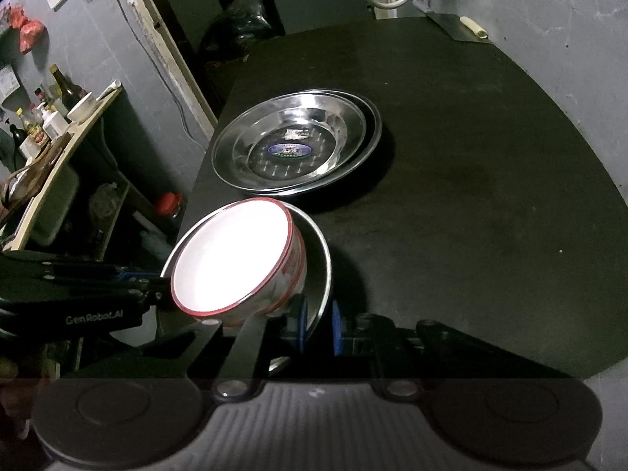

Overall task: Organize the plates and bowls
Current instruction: 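Lift the saucepan with both grippers and carry it over the steel plates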

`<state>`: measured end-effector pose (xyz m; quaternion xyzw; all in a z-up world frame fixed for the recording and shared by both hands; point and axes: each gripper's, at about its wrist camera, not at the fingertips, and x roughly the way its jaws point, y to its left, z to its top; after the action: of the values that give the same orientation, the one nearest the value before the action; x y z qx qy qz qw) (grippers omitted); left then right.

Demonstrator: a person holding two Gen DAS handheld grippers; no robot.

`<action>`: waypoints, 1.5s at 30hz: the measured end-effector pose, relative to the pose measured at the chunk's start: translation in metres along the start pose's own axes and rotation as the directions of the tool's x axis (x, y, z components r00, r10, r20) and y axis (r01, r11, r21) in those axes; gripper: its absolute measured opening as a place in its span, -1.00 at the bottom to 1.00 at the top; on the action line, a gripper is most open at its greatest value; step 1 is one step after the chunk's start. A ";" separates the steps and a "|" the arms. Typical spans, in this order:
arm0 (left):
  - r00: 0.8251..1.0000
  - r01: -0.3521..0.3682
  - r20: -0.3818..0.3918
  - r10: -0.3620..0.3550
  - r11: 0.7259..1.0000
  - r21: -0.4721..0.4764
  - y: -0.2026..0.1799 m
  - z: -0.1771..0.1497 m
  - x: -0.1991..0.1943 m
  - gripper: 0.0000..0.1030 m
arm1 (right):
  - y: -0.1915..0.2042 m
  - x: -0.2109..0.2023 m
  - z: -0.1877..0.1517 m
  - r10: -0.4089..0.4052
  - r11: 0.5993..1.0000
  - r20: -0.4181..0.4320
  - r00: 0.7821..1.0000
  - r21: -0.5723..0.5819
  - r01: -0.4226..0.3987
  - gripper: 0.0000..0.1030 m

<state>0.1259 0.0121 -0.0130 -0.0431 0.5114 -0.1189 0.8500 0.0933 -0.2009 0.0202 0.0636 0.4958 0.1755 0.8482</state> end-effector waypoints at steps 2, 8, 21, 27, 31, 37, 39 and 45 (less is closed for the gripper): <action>1.000 -0.003 0.000 0.003 1.000 0.006 -0.001 0.000 0.000 -0.73 | 0.000 0.000 -0.001 0.002 1.000 0.002 1.000 0.005 -0.002 -0.70; 1.000 -0.011 -0.001 0.011 1.000 0.010 -0.003 0.000 0.000 -0.73 | -0.003 0.001 -0.001 0.017 1.000 -0.001 1.000 0.018 -0.017 -0.67; 0.999 -0.045 -0.003 0.045 0.999 0.031 -0.009 -0.001 0.002 -0.72 | -0.007 0.007 0.000 0.049 0.997 -0.030 0.998 0.062 -0.047 -0.63; 0.999 -0.044 0.003 0.044 0.999 0.029 -0.008 -0.002 0.003 -0.73 | -0.008 0.006 0.000 0.053 0.996 -0.030 0.998 0.074 -0.050 -0.66; 1.000 -0.018 0.003 0.018 1.000 -0.006 -0.003 -0.001 0.002 -0.75 | -0.011 0.006 0.001 0.070 0.992 -0.040 0.997 0.106 -0.065 -0.67; 1.000 -0.011 -0.002 0.011 1.000 -0.019 -0.004 0.001 0.004 -0.76 | -0.011 0.006 0.003 0.064 0.993 -0.061 0.996 0.100 -0.058 -0.67; 1.000 -0.008 -0.003 0.008 1.000 -0.022 -0.004 0.001 0.004 -0.76 | -0.011 0.005 0.004 0.063 0.993 -0.064 0.996 0.100 -0.056 -0.67; 1.000 -0.009 -0.002 0.009 1.000 -0.023 -0.004 0.002 0.006 -0.76 | -0.011 0.004 0.005 0.061 0.994 -0.064 0.996 0.098 -0.055 -0.67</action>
<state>0.1299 0.0065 -0.0159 -0.0504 0.5136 -0.1093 0.8496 0.1024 -0.2094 0.0162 0.1128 0.5297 0.1781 0.8215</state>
